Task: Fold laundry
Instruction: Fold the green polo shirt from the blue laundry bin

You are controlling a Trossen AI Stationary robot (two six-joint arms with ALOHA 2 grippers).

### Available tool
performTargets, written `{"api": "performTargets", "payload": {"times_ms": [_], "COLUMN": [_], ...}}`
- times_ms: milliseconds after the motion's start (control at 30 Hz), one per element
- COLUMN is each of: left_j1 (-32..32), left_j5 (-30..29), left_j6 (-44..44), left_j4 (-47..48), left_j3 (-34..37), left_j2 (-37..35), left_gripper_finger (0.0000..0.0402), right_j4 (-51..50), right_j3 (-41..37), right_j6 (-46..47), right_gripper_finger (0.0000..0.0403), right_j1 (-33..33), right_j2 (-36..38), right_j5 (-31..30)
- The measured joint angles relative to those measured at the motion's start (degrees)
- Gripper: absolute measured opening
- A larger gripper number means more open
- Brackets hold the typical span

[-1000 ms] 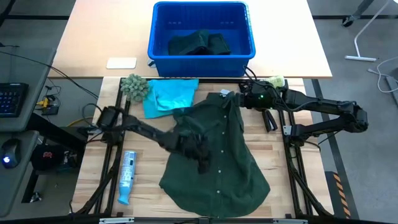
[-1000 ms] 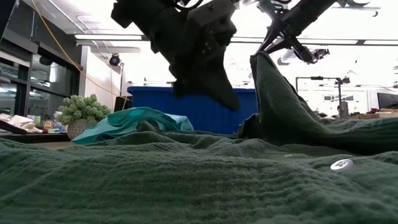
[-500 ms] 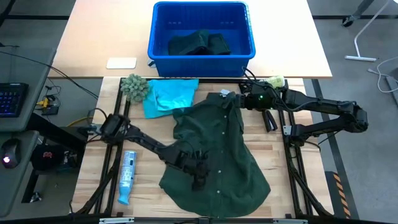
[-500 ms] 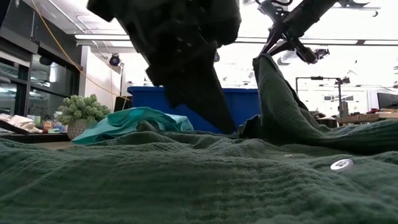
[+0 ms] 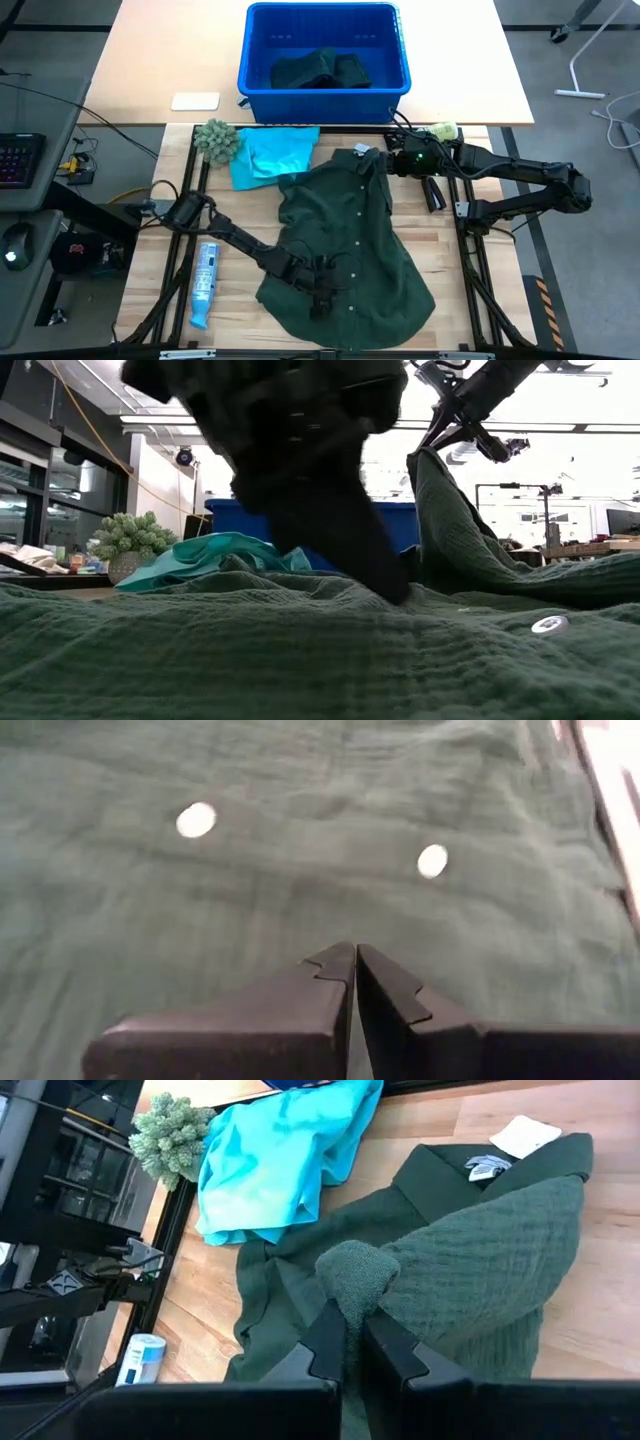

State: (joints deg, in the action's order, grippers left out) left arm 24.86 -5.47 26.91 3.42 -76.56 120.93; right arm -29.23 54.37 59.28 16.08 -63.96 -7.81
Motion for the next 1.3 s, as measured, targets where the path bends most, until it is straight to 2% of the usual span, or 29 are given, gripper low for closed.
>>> {"api": "performTargets", "payload": {"times_ms": [167,333,600,833,1067,1200,1300], "left_j1": [0.2,-0.1,-1.9,-4.5,-5.7,-5.4,-4.9], "left_j5": [1.4,1.8,2.5,3.3,6.6,4.6,0.4], "left_j6": [0.0,1.7,4.4,1.9,-1.8,-5.1,-8.6], "left_j4": [1.4,1.5,3.4,7.8,13.7,17.5,22.7], "left_j3": [-7.7,-18.7,-32.9,-34.8,-34.9,-34.8,-34.9], "left_j2": [6.8,15.0,23.8,22.2,17.6,13.9,10.9], "left_gripper_finger": [0.0,0.0,0.0,0.0,0.0,0.0,0.0], "right_j4": [0.1,-0.3,-6.7,-8.9,-8.3,-6.5,-6.0], "right_j3": [0.0,0.0,0.0,0.0,0.0,0.0,0.0], "right_j6": [-1.1,-2.6,-4.1,-4.1,-2.5,-2.1,-0.7], "right_gripper_finger": [0.0,0.0,0.0,0.0,0.0,0.0,0.0], "right_j1": [0.0,0.0,2.1,3.6,1.8,0.2,-0.1], "right_j2": [0.0,0.5,5.6,9.4,8.7,8.4,8.4], "right_j5": [0.4,1.0,0.7,0.0,0.0,-0.7,-1.1]}}
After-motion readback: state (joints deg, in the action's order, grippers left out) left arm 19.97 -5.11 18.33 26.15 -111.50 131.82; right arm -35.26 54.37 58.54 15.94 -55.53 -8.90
